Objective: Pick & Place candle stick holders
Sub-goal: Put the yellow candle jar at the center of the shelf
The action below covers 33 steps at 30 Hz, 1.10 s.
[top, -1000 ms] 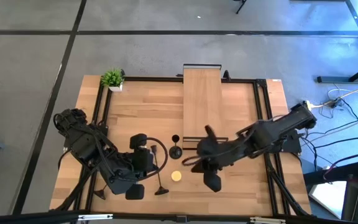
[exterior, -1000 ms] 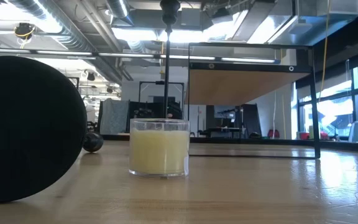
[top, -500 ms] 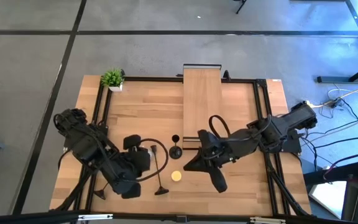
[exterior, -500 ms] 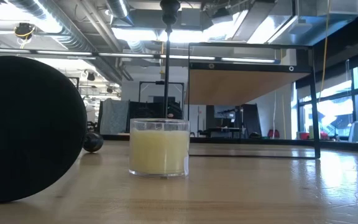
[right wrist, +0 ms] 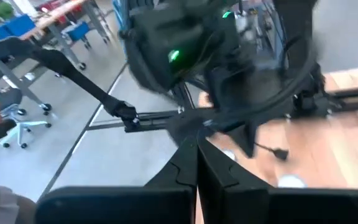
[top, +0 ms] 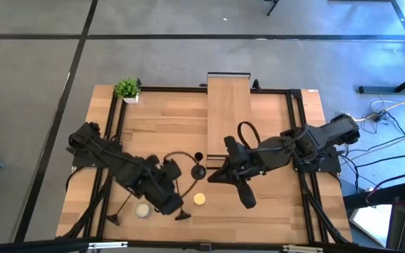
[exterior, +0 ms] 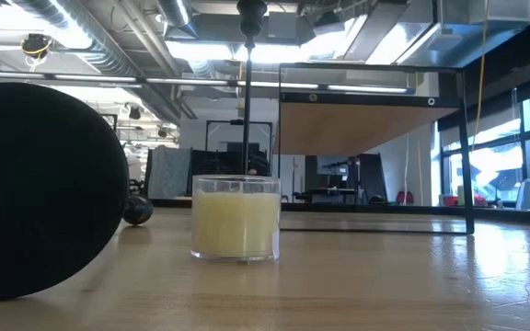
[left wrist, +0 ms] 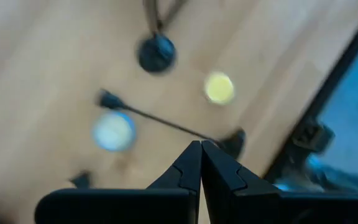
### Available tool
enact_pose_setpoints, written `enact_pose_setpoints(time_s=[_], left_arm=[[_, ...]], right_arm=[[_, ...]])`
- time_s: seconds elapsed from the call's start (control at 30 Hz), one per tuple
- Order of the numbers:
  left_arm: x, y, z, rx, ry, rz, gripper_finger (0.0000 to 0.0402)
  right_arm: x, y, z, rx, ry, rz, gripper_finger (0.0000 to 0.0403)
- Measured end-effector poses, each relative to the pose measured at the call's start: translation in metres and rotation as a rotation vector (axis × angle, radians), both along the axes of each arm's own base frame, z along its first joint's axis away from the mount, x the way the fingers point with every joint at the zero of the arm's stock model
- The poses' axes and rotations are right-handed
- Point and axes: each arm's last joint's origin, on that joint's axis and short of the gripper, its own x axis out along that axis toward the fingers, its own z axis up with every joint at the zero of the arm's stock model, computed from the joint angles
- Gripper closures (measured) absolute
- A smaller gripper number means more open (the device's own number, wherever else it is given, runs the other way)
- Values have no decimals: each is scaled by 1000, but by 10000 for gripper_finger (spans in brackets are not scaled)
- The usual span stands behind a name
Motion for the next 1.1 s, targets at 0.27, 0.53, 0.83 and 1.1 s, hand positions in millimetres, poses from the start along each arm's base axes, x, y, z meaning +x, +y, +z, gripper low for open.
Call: enact_pose_setpoints(time_s=[0.27,0.53,0.83,1.1], left_arm=[[9,-49,-47,-101,-113,-238,396],[2,-68,-105,33,-89,-140,393],[41,-59,-154,-29,63,-202,324],[68,-16,-146,-40,1,24,247]], right_arm=[[-30,0,-11,-191,146,-241,403],[-69,-7,-21,-258,269,-570,403],[-78,1,-29,-227,313,-600,403],[-83,6,-30,-215,314,-593,402]])
